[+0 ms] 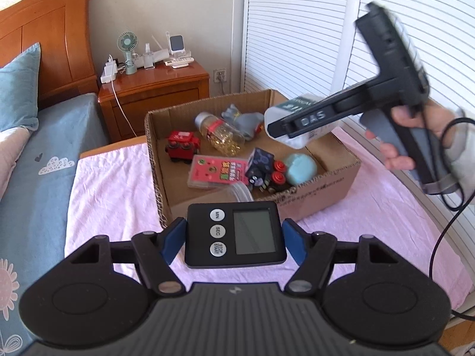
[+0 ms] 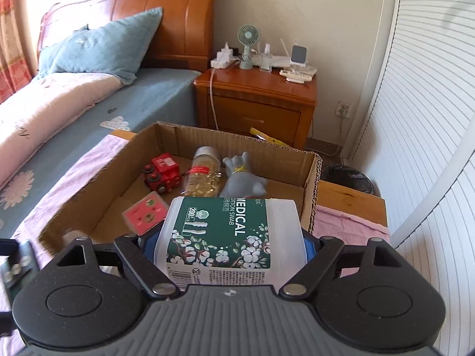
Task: Organize rigid objects
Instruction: 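Carry the MEDICAL jar into the box with the right tool and release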
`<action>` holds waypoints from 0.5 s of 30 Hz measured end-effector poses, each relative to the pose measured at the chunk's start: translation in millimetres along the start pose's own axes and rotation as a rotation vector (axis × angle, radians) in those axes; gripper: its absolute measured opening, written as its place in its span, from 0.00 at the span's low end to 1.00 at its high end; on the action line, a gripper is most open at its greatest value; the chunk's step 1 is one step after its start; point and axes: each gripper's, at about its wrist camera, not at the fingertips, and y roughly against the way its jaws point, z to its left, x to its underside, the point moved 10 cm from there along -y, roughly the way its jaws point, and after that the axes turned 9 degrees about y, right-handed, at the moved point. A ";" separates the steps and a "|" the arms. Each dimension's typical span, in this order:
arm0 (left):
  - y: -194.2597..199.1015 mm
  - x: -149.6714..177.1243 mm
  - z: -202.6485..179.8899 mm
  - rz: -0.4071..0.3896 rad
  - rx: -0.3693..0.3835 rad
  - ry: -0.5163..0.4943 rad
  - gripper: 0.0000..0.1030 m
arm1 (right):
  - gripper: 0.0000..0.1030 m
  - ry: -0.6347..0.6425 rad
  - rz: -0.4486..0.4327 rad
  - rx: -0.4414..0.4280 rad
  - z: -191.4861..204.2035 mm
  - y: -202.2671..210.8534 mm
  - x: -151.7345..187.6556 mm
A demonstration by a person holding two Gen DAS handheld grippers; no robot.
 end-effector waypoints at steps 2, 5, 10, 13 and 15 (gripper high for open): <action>-0.2 -4.0 2.6 -0.010 -0.001 0.004 0.68 | 0.87 -0.038 0.001 -0.008 -4.4 -9.5 -1.3; -1.0 -9.4 6.0 -0.018 -0.004 0.011 0.68 | 1.00 -0.094 -0.001 -0.021 -8.7 -10.4 -0.6; -2.8 -19.6 7.7 -0.032 -0.014 0.005 0.68 | 1.00 -0.110 -0.019 -0.026 -9.6 7.7 2.1; -5.7 -26.8 8.1 -0.035 -0.022 0.004 0.68 | 1.00 -0.101 -0.010 -0.010 -7.7 21.7 9.6; -8.7 -32.6 8.5 -0.038 -0.029 0.003 0.68 | 1.00 -0.092 -0.006 -0.001 -5.6 30.8 16.1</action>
